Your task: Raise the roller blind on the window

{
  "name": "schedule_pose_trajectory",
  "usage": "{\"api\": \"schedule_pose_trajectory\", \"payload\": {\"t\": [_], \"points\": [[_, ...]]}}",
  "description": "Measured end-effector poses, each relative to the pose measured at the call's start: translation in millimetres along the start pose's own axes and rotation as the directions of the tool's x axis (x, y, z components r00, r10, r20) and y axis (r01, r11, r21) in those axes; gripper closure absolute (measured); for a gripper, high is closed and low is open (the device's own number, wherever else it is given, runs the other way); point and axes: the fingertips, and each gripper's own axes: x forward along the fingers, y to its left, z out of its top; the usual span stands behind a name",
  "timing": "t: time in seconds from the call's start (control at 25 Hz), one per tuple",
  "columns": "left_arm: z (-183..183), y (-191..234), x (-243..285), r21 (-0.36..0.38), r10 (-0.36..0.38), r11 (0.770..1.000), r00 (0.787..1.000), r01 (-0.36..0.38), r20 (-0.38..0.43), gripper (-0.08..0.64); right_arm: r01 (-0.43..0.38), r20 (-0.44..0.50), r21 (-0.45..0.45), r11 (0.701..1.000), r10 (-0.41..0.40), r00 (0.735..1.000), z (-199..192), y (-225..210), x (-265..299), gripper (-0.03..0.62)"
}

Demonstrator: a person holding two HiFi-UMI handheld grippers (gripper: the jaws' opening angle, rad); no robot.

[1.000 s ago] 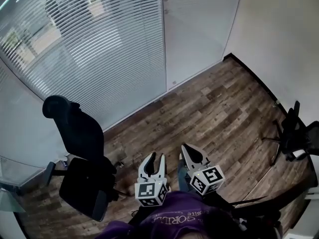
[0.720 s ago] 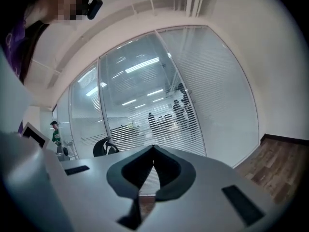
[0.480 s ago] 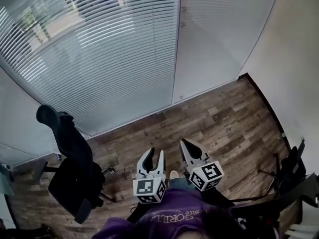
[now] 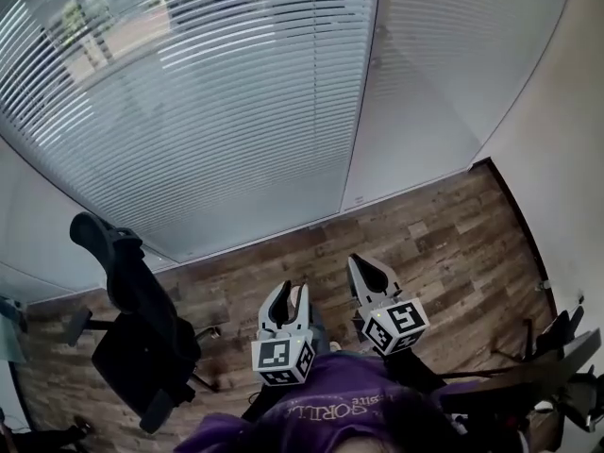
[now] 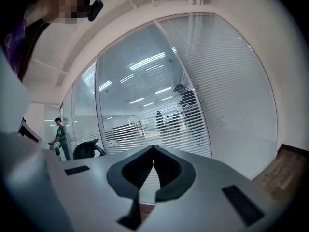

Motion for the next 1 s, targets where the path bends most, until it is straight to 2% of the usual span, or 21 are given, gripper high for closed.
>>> {"api": "schedule_pose_trajectory", "payload": {"t": [0.12, 0.24, 0.36, 0.48, 0.68, 0.84, 0.92, 1.0], "points": [[26.6, 29.2, 56.8, -0.001, -0.014, 1.000, 1.000, 0.014, 0.002, 0.436, 0.011, 0.021, -0.012, 1.000, -0.011, 1.000, 24.7, -24.0, 64.8, 0.594], [66.7, 53.4, 104.6, 0.034, -0.032, 0.999, 0.999, 0.031, 0.037, 0.436, 0.033, 0.065, -0.035, 0.999, -0.030, 0.997, 59.7, -49.8, 122.0, 0.594], [87.1, 82.9, 139.4, 0.041, -0.014, 0.999, 0.998, 0.012, 0.059, 0.436, 0.096, 0.125, -0.047, 0.994, -0.090, 0.988, 89.9, -91.5, 169.0, 0.595], [100.4, 110.1, 155.8, 0.030, 0.013, 0.999, 0.997, -0.015, 0.072, 0.437, 0.180, 0.191, -0.057, 0.982, -0.166, 0.967, 128.6, -135.8, 198.7, 0.594], [103.9, 150.3, 175.8, 0.005, 0.072, 0.997, 0.995, -0.072, 0.063, 0.436, 0.249, 0.290, -0.100, 0.963, -0.212, 0.933, 194.2, -190.9, 236.2, 0.594], [89.1, 160.8, 190.2, -0.023, 0.095, 0.995, 0.994, -0.094, 0.047, 0.436, 0.291, 0.361, -0.107, 0.951, -0.236, 0.902, 238.0, -228.4, 253.1, 0.592], [84.4, 158.2, 199.3, -0.034, 0.104, 0.994, 0.994, -0.103, 0.039, 0.436, 0.318, 0.378, -0.116, 0.941, -0.254, 0.890, 258.8, -247.8, 260.1, 0.527], [85.9, 154.0, 209.2, -0.041, 0.114, 0.993, 0.992, -0.112, 0.045, 0.436, 0.329, 0.384, -0.127, 0.936, -0.259, 0.886, 277.4, -265.6, 269.0, 0.495]]}}
